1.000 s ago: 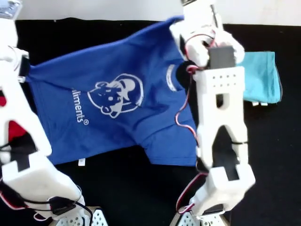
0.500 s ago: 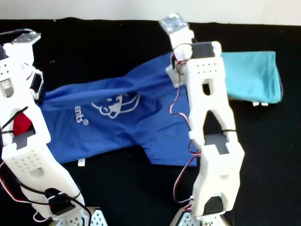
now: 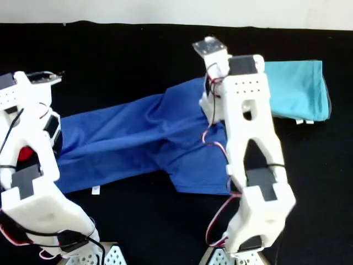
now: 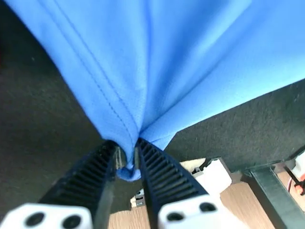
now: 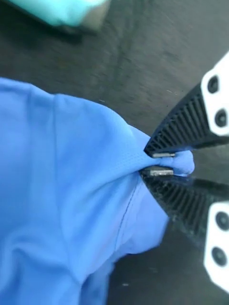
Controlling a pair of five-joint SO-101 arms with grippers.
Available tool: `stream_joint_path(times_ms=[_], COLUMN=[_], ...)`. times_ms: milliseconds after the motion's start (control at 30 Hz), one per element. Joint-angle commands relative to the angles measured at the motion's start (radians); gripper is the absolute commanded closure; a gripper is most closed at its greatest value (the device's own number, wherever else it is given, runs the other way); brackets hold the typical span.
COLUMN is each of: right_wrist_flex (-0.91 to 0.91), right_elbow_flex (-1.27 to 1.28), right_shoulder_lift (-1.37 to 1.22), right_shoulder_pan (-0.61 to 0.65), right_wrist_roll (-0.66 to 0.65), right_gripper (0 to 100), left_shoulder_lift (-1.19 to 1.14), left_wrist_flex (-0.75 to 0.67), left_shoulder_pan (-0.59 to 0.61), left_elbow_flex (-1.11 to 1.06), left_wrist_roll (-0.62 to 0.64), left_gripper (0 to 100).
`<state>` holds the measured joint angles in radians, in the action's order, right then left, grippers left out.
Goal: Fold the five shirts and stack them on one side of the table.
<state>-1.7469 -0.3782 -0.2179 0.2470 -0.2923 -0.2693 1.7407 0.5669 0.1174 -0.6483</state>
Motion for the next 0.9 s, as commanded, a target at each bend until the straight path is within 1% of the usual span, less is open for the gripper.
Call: stream_joint_path(times_ms=[0,100,167,300,467,600,800,867], right_wrist_flex=[0.010,0.016,0.047,0.143,0.300,0.374,0.372,0.366], right_elbow_flex=[0.156,0.257,0.335,0.509,0.696,0.745,0.750,0.750], right_shoulder_lift=[0.168,0.257,0.306,0.364,0.406,0.403,0.403,0.412], right_shoulder_pan=[-0.015,-0.016,-0.042,-0.094,-0.101,-0.101,-0.097,-0.097], right_wrist_roll=[0.009,-0.025,-0.044,-0.048,-0.048,-0.048,-0.048,-0.048], right_gripper=[99.3,99.3,99.3,99.3,99.3,99.3,99.3,98.6], left_shoulder_lift=[0.074,0.067,0.041,-0.031,-0.114,-0.160,-0.168,-0.168], left_wrist_flex=[-0.009,-0.014,-0.015,-0.015,-0.037,-0.040,-0.046,-0.038], left_shoulder_pan=[0.024,0.041,0.045,0.047,0.042,0.042,0.031,0.028], left_elbow_flex=[-0.024,-0.027,-0.027,-0.027,-0.028,-0.027,-0.015,0.001], left_wrist_roll=[-0.011,-0.018,-0.034,-0.037,-0.035,-0.037,-0.038,-0.040], left_gripper=[99,99,99,99,99,99,99,97])
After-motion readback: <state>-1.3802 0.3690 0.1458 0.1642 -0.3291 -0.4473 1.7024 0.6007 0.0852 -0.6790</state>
